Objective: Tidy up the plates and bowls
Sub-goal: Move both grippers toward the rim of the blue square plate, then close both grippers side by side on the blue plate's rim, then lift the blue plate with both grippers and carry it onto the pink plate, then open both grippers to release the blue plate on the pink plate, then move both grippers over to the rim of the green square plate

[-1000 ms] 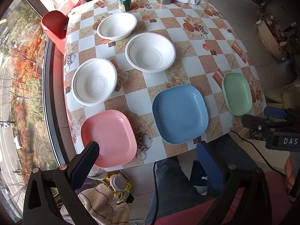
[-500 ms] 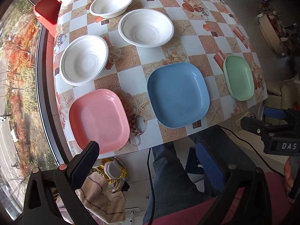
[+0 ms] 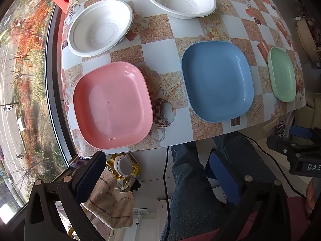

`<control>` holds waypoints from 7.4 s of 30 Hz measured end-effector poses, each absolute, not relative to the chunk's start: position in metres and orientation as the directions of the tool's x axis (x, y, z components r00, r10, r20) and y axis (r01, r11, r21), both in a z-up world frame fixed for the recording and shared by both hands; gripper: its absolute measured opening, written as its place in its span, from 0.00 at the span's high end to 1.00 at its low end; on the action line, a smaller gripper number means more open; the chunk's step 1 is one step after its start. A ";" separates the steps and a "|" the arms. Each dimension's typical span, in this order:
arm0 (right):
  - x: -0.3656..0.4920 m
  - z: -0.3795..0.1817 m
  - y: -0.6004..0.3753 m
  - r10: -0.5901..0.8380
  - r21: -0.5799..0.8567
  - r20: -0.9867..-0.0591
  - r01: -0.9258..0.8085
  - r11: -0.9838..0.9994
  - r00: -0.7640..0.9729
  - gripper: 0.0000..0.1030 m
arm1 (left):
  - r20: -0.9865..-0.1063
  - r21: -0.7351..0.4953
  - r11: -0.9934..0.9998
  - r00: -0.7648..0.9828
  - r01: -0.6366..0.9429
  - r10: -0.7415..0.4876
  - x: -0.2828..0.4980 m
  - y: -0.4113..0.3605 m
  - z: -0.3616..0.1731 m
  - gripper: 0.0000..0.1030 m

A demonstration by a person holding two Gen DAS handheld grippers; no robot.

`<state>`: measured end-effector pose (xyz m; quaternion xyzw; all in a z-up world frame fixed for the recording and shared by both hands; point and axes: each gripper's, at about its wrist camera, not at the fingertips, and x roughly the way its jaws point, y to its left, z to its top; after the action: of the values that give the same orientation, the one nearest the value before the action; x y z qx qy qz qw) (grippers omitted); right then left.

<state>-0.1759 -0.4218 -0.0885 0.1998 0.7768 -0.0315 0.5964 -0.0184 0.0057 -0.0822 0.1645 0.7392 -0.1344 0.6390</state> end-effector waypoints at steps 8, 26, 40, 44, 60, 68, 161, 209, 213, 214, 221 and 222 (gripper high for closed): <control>-0.160 -0.108 -0.419 0.257 0.188 -0.945 0.306 0.933 -0.202 0.00 | -0.992 0.077 0.929 -0.061 0.363 0.106 -0.005 -0.001 -0.091 0.00; -0.102 -0.169 -0.431 0.204 0.158 -0.970 0.297 0.942 -0.129 0.00 | -0.986 0.160 0.933 0.012 0.322 0.165 0.018 -0.018 -0.117 0.00; -0.116 -0.178 -0.489 0.103 0.039 -0.979 0.333 0.942 -0.177 0.00 | -0.989 0.137 0.921 0.002 0.364 0.147 0.027 -0.069 -0.160 0.00; -0.116 -0.178 -0.497 0.096 0.028 -0.978 0.336 0.942 -0.186 0.00 | -0.990 0.127 0.934 -0.018 0.333 0.141 0.026 -0.068 -0.167 0.00; -0.091 -0.180 -0.447 0.075 0.044 -0.982 0.174 0.984 -0.171 0.00 | -0.995 0.084 0.950 -0.018 0.299 0.094 0.036 -0.070 -0.189 0.09; -0.096 -0.160 -0.425 0.104 0.088 -0.988 0.133 0.987 -0.117 0.66 | -0.998 -0.018 0.952 -0.070 0.305 0.003 0.037 -0.098 -0.177 0.41; -0.006 -0.135 -0.112 0.272 0.296 -0.930 -0.063 0.953 -0.245 0.84 | -0.986 0.166 0.985 0.036 0.046 0.165 0.005 0.094 -0.088 0.63; -0.051 -0.118 -0.262 0.131 0.113 -0.987 0.170 0.979 -0.093 0.13 | -0.993 0.119 0.952 0.057 0.281 0.107 -0.017 -0.021 -0.073 0.19; -0.062 -0.113 -0.296 0.095 0.075 -0.992 0.222 0.972 -0.078 0.13 | -0.997 0.081 0.920 0.049 0.384 0.067 -0.019 -0.068 -0.069 0.19; -0.066 -0.114 -0.307 0.086 0.066 -0.993 0.236 0.970 -0.075 0.13 | -0.998 0.068 0.911 0.042 0.406 0.056 -0.020 -0.079 -0.068 0.19; -0.100 -0.110 -0.385 -0.016 -0.039 -0.997 0.314 0.949 -0.076 0.13 | -1.000 -0.014 0.846 -0.024 0.534 -0.001 -0.026 -0.167 -0.067 0.19; -0.104 -0.110 -0.399 -0.027 -0.052 -0.996 0.330 0.943 -0.080 0.13 | -0.999 -0.030 0.839 -0.041 0.543 -0.010 -0.028 -0.179 -0.069 0.19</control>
<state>-0.1036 -0.3989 -0.1102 0.1046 0.7226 -0.1331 0.6702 -0.0277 -0.1787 -0.0687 0.1931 0.6908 -0.2079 0.6651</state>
